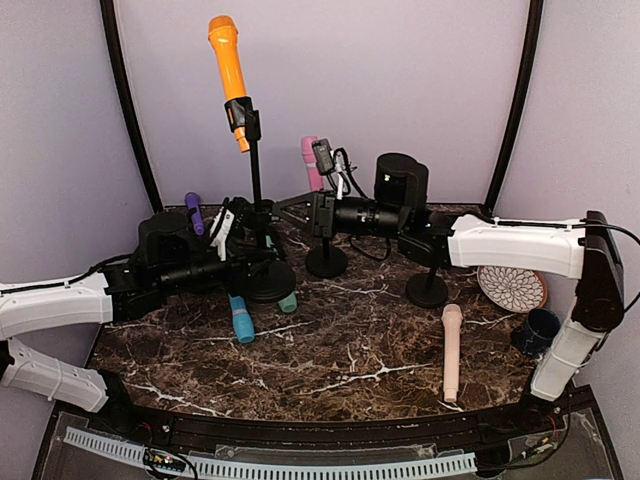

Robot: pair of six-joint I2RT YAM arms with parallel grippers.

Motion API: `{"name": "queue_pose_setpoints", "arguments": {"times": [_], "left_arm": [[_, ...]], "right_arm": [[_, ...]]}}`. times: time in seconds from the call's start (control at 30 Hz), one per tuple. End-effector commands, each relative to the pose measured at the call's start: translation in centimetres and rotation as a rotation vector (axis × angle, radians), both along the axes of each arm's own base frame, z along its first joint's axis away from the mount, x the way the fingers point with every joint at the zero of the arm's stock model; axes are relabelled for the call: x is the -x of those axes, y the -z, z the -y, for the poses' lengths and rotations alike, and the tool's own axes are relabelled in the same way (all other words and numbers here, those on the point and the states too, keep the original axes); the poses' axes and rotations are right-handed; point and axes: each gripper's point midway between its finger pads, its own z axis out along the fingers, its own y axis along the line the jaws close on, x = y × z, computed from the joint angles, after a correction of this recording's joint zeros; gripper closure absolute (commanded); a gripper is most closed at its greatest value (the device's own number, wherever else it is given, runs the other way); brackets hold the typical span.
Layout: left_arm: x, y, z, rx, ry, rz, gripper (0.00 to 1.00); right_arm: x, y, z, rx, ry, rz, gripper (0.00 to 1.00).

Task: Remove the microphone from the stand
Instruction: Unscrew the knob on the stand of the microphone stand.

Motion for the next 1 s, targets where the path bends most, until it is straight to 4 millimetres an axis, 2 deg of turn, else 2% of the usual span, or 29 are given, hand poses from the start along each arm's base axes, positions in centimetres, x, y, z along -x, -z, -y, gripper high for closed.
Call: {"name": "queue_pose_setpoints", "arguments": {"times": [0.0, 0.17, 0.3, 0.4, 0.57, 0.97], "left_arm": [[0.2, -5.4, 0.2, 0.119, 0.012, 0.139, 1.0], [0.2, -5.4, 0.3, 0.12, 0.018, 0.137, 1.0], [0.3, -5.4, 0.2, 0.12, 0.017, 0.138, 1.0], [0.3, -5.6, 0.2, 0.124, 0.017, 0.142, 1.0], [0.3, -5.5, 0.2, 0.124, 0.02, 0.139, 1.0], [0.3, -5.4, 0.3, 0.122, 0.023, 0.134, 1.0]], "right_arm": [[3.8, -2.0, 0.1, -0.031, -0.095, 0.132, 0.8], [2.5, -1.0, -0.1, -0.011, -0.062, 0.051, 0.78], [0.8, -0.4, 0.0, -0.003, -0.036, -0.039, 0.7], [0.3, 0.1, -0.1, 0.024, -0.021, -0.065, 0.64], [0.3, 1.0, -0.3, 0.042, -0.03, -0.083, 0.64], [-0.9, -0.3, 0.1, -0.022, -0.054, -0.083, 0.59]]}}
